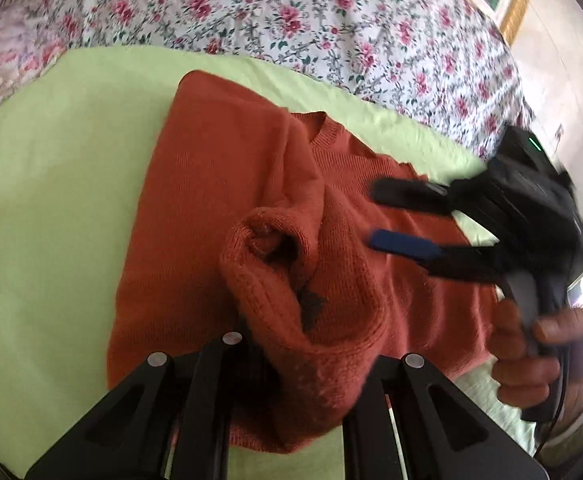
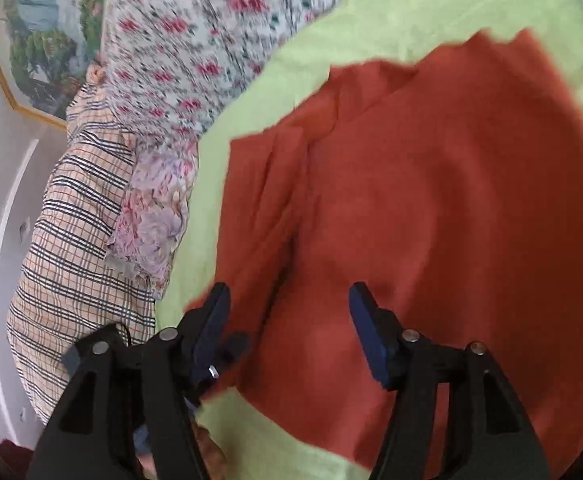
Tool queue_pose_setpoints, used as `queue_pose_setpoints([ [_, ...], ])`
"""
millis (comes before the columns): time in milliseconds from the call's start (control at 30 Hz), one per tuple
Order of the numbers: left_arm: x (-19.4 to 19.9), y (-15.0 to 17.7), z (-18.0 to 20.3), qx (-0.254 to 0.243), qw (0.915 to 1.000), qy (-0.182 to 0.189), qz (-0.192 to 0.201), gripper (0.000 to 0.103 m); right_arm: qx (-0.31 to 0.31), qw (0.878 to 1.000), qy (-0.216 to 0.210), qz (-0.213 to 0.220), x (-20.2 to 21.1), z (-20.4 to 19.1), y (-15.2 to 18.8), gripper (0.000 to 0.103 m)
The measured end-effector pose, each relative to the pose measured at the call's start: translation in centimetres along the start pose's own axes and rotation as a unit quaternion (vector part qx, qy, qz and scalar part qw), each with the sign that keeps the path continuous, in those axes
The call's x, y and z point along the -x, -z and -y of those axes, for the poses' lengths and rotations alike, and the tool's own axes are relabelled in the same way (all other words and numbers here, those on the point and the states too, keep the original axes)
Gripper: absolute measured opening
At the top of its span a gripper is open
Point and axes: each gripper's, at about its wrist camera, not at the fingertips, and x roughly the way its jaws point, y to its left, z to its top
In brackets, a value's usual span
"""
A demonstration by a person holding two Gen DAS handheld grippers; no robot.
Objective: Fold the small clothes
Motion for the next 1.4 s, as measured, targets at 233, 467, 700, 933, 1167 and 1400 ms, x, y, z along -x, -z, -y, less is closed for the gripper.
queue_pose_setpoints([
  [233, 0.4, 0.4, 1.1, -0.043, 0.999, -0.012, 0.001, 0.015, 0.012, 1.0, -0.011, -0.006, -6.2, -2.3, -3.5, 0.062],
  [467, 2.7, -1.0, 3.7, -0.056, 0.9969, 0.052, 0.019, 0.012, 0.063, 0.998, 0.006, 0.018, -2.4, -3.9, -4.4, 0.016],
  [700, -0.6, -0.6, 11.7, -0.093, 0.9891, 0.115, -0.007, 0.012, 0.106, 0.989, 0.094, 0.049, 6.0, -1.3, -4.9, 0.016],
  [933, -5.4, 1.0, 15.1, -0.077, 0.9869, 0.128, -0.06, 0.012, 0.072, 0.985, 0.146, 0.051, 9.1, 4.8, -4.7, 0.016],
  [1167, -6.0, 0.8, 16.0, -0.081, 0.9867, 0.127, -0.061, 0.013, 0.081, 0.983, 0.156, 0.058, 9.3, 5.8, -5.2, 0.016],
  [1400, -4.9, 2.3, 15.3, -0.082, 0.9803, 0.152, -0.095, 0.027, 0.094, 0.973, 0.199, 0.064, 9.4, 6.9, -4.1, 0.016],
])
